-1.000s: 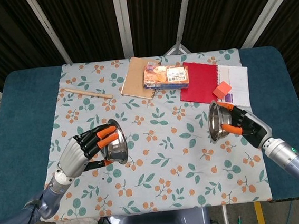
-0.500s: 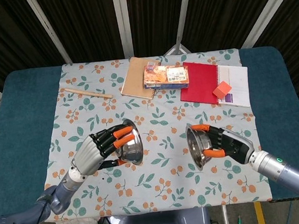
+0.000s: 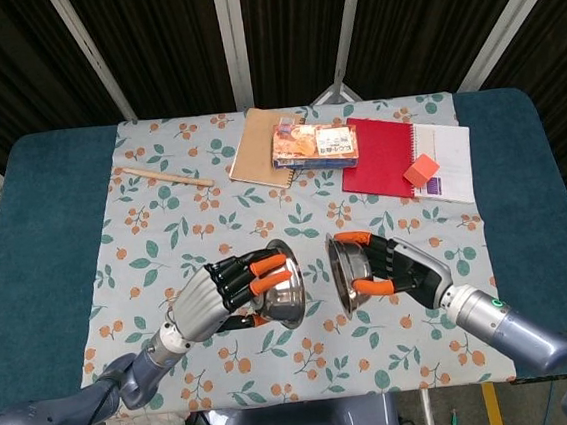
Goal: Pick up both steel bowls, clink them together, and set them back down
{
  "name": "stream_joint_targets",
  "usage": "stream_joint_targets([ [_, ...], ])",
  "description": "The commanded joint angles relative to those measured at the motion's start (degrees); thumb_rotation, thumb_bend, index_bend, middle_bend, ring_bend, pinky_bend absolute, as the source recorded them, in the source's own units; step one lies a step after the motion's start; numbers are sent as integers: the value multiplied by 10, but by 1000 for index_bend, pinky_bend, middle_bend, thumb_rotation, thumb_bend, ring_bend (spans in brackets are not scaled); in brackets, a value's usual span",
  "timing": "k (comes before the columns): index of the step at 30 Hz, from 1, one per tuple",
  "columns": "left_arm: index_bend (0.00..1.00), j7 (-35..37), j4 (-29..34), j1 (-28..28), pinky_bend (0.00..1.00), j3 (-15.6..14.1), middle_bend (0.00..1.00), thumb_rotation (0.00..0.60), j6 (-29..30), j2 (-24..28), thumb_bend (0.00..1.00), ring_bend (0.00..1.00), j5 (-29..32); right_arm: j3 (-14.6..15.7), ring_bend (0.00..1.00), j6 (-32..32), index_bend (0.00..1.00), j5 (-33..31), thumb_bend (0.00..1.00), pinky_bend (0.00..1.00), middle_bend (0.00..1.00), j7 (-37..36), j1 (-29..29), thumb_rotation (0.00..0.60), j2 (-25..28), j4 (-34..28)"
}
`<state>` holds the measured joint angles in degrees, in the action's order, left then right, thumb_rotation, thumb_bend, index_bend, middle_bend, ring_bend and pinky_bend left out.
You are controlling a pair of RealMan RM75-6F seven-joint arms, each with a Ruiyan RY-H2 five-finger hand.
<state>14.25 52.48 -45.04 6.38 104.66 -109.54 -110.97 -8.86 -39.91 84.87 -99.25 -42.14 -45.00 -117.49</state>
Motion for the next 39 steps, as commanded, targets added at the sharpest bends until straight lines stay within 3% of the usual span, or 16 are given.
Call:
stream_joint_targets([
  [1, 367, -3, -1, -4, 629, 0, 488, 600, -4, -4, 260, 396, 2, -9, 674, 8, 750, -23, 388, 850, 669, 26, -5, 600, -5, -19],
  [13, 367, -3, -20, -22, 629, -3, 488, 600, -14, -29, 260, 396, 9, -16, 674, -4, 750, -9, 414, 849, 669, 69, 18, 600, 16, -97],
  [19, 366, -3, -21, -33, 629, -3, 485, 600, -11, -40, 260, 393, 5, -15, 674, -6, 750, -2, 415, 850, 670, 72, 25, 600, 20, -108],
  [27, 369, -17, -4, -30, 629, -14, 487, 600, 9, -27, 260, 393, -8, -15, 674, -17, 750, 4, 415, 849, 669, 63, 40, 600, 32, -90],
  [39, 369, -33, 25, -24, 629, -16, 487, 600, 19, 12, 260, 393, -11, 1, 674, -24, 749, 52, 415, 850, 669, -18, 46, 600, 30, -13],
])
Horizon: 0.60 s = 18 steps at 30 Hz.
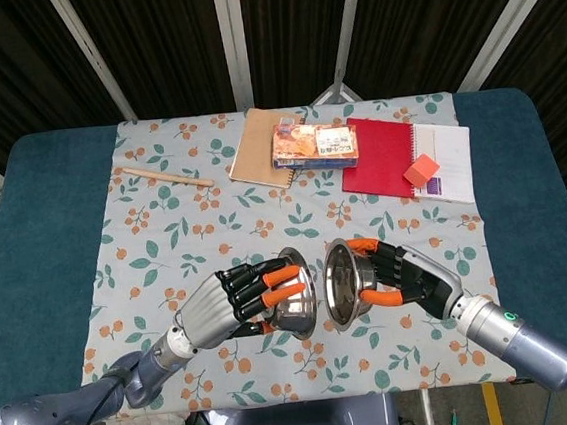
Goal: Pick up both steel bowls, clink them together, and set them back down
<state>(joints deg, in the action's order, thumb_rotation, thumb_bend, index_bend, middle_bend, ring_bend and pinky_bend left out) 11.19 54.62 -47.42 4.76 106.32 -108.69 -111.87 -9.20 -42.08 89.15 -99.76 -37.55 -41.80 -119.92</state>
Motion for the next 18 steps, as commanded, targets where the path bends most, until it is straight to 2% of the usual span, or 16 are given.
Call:
stream_joint_targets([
  [1, 369, -4, 5, 0, 629, 0, 487, 600, 3, 5, 260, 393, -3, 6, 674, -3, 750, 12, 415, 850, 669, -19, -1, 600, -3, 15],
  [8, 368, -10, 10, -10, 629, 1, 487, 600, -17, -1, 260, 392, -1, 9, 674, -1, 750, 27, 416, 850, 669, -30, -18, 600, -15, 4],
  [18, 369, -25, 15, -27, 629, 6, 487, 600, -30, -17, 260, 393, -8, -1, 674, 7, 750, -13, 418, 850, 669, 26, -36, 600, -25, -51],
])
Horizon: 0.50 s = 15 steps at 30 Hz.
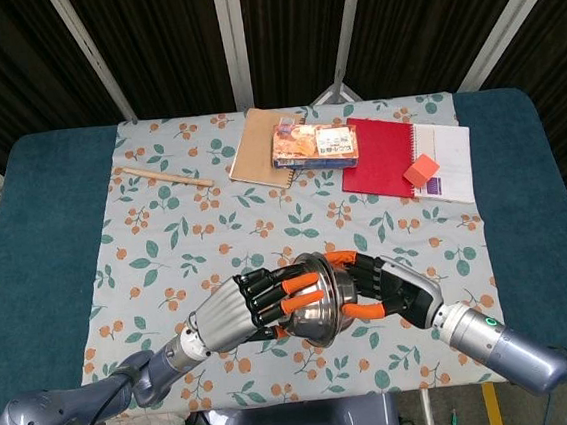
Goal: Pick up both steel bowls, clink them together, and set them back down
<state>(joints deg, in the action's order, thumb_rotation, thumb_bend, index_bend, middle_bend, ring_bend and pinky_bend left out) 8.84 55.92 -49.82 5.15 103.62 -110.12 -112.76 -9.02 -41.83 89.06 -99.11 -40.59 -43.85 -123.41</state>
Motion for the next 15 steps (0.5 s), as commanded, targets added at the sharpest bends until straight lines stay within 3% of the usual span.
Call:
stream_joint_targets([
  [1, 369, -3, 4, -4, 629, 3, 487, 600, -5, -3, 260, 393, 1, -3, 674, 6, 750, -16, 418, 849, 669, 31, -7, 600, -5, -24],
  [15, 369, -16, 25, 1, 629, -4, 487, 600, 8, 12, 260, 393, -10, -7, 674, 0, 750, -62, 417, 849, 669, 83, 10, 600, 3, -26],
])
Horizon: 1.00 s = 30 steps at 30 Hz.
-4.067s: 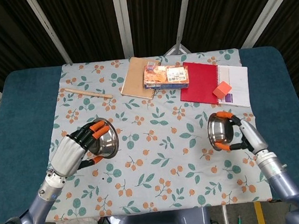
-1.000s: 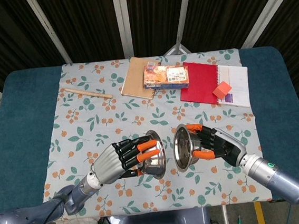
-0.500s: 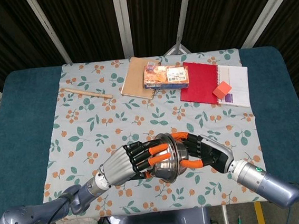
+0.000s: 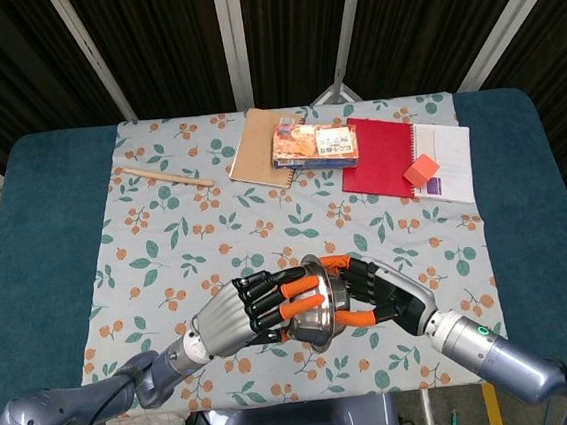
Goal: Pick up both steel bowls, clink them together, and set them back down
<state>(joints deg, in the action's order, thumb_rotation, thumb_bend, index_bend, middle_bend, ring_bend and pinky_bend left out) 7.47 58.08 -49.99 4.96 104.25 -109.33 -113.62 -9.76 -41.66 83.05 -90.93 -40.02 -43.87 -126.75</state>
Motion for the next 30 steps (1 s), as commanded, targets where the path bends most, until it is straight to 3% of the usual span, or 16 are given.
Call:
stream_joint_targets([
  [1, 368, -4, 6, 4, 629, -3, 487, 600, 3, 8, 260, 393, -2, 0, 674, -2, 750, -3, 417, 849, 669, 2, 7, 600, 5, 12],
  [8, 367, -15, 34, 17, 629, -9, 487, 600, -4, 38, 260, 392, 2, 7, 674, -9, 750, -6, 418, 850, 669, 28, 28, 600, 10, 64],
  [12, 366, -21, 46, 25, 629, -14, 487, 600, -14, 54, 260, 393, 7, 19, 674, -11, 750, -12, 418, 849, 669, 115, 35, 600, 0, 112],
  [15, 370, -16, 58, 36, 629, -21, 488, 600, -27, 66, 261, 393, 19, 30, 674, -31, 750, -33, 418, 850, 669, 246, 46, 600, -17, 144],
  [20, 369, -22, 75, 56, 629, -41, 490, 600, -69, 94, 266, 393, 44, 43, 674, -142, 750, -111, 418, 849, 669, 569, 77, 600, -105, 198],
  [26, 372, -84, 128, 81, 629, -56, 492, 600, -154, 131, 267, 393, 102, 59, 674, -255, 750, -123, 419, 849, 669, 834, 99, 600, -221, 270],
  [30, 370, -122, 188, 93, 629, -62, 490, 600, -219, 157, 267, 393, 146, 71, 674, -293, 750, -108, 419, 849, 669, 938, 111, 600, -287, 324],
])
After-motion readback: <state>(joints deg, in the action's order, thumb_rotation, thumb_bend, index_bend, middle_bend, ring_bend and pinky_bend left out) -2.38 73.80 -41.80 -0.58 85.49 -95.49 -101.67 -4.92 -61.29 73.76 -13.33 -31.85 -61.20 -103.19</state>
